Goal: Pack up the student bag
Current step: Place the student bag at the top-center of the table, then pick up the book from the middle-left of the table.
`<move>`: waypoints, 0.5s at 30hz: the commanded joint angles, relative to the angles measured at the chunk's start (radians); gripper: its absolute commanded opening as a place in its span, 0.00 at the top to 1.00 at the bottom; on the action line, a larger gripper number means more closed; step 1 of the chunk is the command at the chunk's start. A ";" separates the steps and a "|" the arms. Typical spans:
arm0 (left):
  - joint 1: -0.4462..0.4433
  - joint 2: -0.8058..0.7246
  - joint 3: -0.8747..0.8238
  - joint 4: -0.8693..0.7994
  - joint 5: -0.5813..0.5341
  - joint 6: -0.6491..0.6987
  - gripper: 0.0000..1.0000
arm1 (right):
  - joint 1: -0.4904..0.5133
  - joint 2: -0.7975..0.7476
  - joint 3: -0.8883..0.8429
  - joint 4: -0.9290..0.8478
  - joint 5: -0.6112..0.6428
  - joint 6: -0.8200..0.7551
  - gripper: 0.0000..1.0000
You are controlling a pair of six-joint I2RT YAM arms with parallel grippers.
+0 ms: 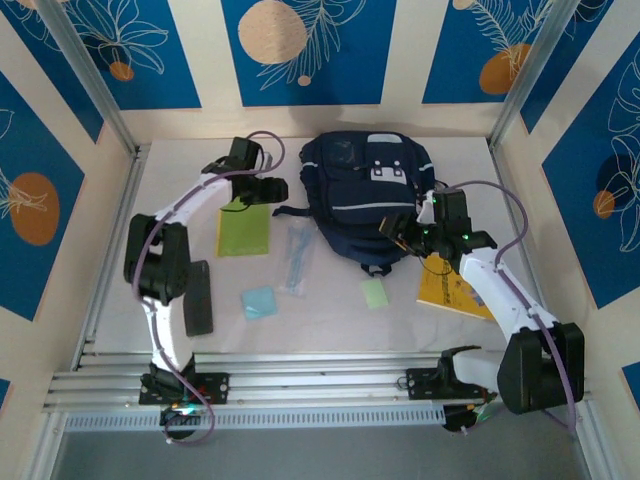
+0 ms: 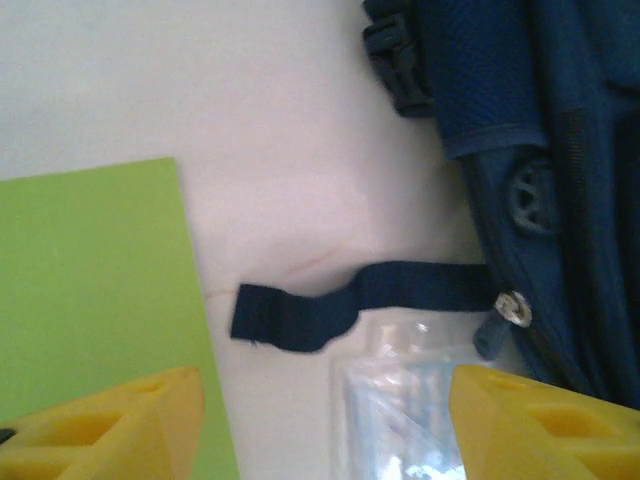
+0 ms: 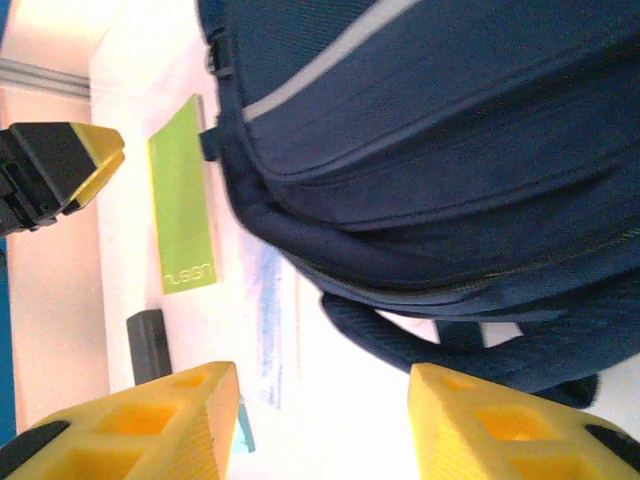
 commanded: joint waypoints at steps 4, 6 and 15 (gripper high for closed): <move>0.000 -0.183 -0.161 0.030 -0.139 0.000 0.24 | 0.133 0.016 0.061 -0.021 0.059 0.060 0.50; 0.009 -0.215 -0.213 0.037 -0.183 0.000 0.17 | 0.187 0.057 0.075 0.024 0.084 0.087 0.50; 0.142 -0.231 -0.344 0.079 -0.176 -0.035 0.05 | 0.391 0.421 0.249 0.257 0.153 0.156 0.50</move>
